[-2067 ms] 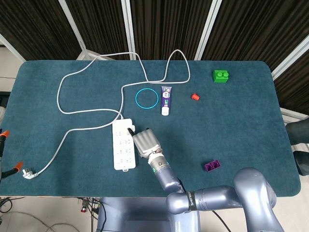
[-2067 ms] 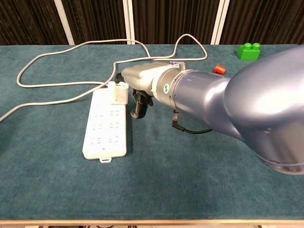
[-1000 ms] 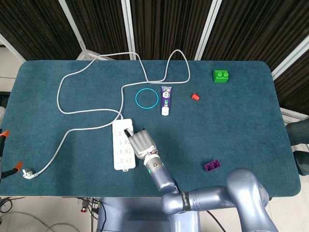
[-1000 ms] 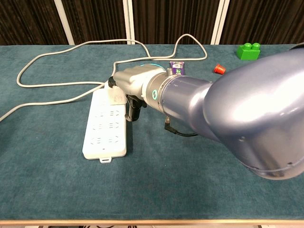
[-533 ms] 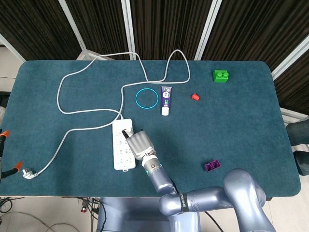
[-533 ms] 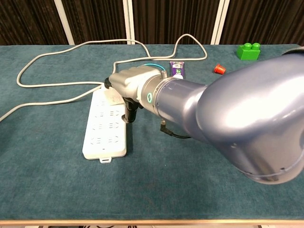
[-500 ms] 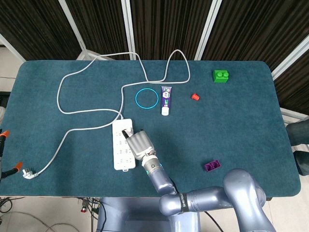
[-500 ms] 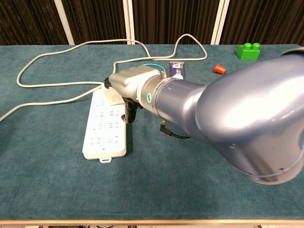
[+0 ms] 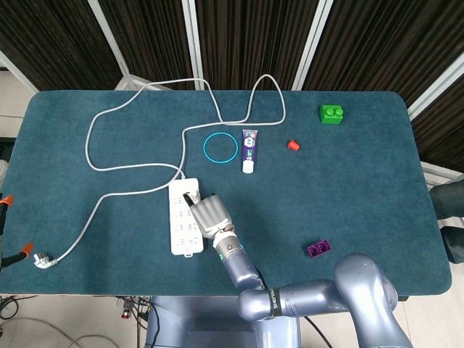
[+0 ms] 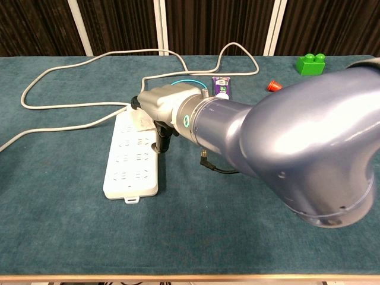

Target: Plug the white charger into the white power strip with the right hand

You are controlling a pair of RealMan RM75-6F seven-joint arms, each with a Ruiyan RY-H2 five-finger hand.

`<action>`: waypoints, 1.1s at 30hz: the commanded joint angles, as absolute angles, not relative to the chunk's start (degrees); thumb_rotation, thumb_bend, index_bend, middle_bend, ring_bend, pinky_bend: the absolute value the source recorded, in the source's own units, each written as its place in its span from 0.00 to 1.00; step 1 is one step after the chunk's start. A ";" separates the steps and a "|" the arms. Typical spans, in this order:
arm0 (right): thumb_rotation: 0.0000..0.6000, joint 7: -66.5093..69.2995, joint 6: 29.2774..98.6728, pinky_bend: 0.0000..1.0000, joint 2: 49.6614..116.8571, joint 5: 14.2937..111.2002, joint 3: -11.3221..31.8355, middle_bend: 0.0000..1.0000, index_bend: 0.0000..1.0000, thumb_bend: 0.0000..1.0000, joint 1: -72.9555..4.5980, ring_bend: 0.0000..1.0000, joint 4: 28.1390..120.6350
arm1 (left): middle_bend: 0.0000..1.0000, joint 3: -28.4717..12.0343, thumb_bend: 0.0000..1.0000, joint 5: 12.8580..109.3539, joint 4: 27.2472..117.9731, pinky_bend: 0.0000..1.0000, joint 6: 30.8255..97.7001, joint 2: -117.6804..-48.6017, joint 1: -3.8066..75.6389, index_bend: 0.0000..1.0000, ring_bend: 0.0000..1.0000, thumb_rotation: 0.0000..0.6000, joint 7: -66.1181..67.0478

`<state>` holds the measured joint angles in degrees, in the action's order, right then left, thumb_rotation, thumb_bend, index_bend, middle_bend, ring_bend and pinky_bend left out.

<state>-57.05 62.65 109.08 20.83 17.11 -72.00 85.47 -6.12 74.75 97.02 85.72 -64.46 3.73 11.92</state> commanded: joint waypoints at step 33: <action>1.00 -58.12 62.28 0.37 108.80 20.16 15.67 0.63 0.64 0.47 -71.45 0.62 85.92 | 0.00 -6.21 0.15 74.75 97.17 0.00 86.02 -64.22 3.57 0.10 0.00 1.00 11.52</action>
